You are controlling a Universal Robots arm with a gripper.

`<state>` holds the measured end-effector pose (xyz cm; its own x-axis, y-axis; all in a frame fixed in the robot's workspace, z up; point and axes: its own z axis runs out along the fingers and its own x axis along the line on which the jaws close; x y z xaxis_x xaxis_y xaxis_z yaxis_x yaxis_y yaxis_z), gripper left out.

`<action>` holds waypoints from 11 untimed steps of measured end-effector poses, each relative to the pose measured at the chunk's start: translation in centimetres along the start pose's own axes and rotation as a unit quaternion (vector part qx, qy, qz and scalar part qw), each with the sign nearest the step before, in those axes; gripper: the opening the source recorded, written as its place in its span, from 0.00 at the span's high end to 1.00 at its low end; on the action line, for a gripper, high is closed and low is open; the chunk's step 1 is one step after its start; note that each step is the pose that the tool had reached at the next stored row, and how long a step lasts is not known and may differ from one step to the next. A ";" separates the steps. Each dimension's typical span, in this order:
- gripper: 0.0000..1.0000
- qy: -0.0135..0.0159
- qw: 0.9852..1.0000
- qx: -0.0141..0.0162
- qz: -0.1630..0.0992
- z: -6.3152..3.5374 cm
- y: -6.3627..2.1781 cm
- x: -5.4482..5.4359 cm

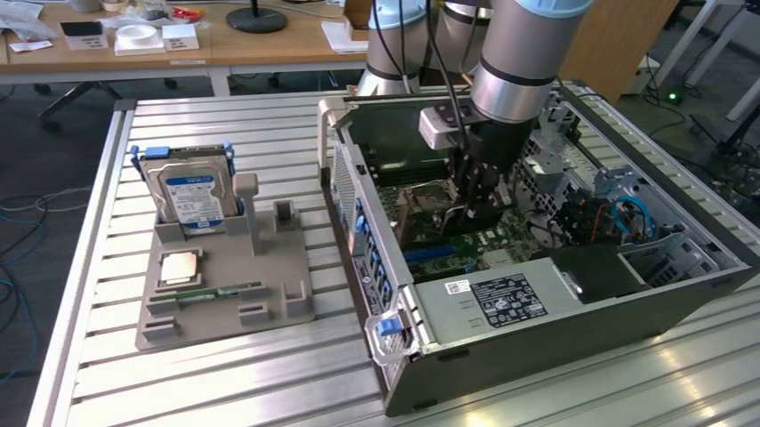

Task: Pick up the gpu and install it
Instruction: 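Insert the gpu into the slot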

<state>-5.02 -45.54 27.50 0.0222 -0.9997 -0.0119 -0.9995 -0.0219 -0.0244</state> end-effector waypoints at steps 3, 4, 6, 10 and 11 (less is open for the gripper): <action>0.74 0.000 1.000 0.000 0.000 0.17 0.09 0.0; 0.74 0.000 1.000 0.000 0.000 0.24 0.11 0.0; 0.74 0.000 1.000 0.000 0.000 0.37 0.19 0.0; 0.74 0.000 1.000 0.000 0.000 0.50 0.54 0.0; 0.74 0.000 1.000 0.000 0.000 0.50 0.69 0.0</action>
<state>-5.69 -45.57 26.98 0.0222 -0.9997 -0.0119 -0.9995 -0.0219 -0.0244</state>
